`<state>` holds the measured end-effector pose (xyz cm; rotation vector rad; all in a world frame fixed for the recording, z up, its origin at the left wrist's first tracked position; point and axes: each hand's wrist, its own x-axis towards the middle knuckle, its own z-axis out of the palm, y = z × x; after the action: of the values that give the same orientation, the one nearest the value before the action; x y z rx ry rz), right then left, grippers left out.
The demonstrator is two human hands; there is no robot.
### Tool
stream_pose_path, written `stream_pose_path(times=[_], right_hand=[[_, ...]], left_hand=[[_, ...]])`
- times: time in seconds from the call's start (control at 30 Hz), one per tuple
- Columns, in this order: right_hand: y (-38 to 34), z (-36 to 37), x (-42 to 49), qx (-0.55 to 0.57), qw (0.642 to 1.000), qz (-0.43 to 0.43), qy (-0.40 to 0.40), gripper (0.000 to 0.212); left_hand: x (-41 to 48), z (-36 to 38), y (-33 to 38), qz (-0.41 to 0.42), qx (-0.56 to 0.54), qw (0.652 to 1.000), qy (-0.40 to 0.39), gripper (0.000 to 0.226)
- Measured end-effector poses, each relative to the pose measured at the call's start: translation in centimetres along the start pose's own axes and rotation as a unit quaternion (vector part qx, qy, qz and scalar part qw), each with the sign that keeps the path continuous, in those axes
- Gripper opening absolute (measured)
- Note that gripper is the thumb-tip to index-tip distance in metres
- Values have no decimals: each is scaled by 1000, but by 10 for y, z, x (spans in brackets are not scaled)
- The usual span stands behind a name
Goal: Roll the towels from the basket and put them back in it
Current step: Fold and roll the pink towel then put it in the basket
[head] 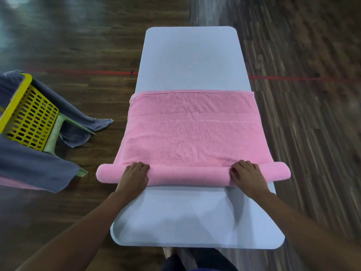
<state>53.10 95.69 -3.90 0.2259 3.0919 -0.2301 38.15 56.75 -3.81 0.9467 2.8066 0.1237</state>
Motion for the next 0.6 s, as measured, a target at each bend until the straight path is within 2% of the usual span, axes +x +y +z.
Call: stream_pose_path(times=[0.07,0.17,0.27,0.37,0.43,0.47,0.5,0.6], right_hand=[[-1,2,-10,-3,1000,-20,-8,31],[6,6,-19,2,999,-21,-42,56],[9,3,-17,10,998,-5,-56,45],[4,-17,-2,-21,985,8,-173,36],[4,-26,7,33,970,39,-238,37],[6,-27,11,51,967,53,-245,38],[8,-26,14,46,970,60,-230,40],[7,-14,16,-16,995,46,-84,27]], left_hand=[[-9,4,3,8,0,999,-32,46],[-16,8,3,18,20,998,-59,63],[-11,6,3,3,-1,999,-52,46],[-4,-6,1,-36,-72,988,-134,45],[-2,-12,-3,-77,-157,970,-167,44],[-3,-11,-6,-79,-176,970,-149,44],[-4,-11,-7,-61,-157,981,-99,44],[-5,-1,-5,-7,-40,997,61,29]])
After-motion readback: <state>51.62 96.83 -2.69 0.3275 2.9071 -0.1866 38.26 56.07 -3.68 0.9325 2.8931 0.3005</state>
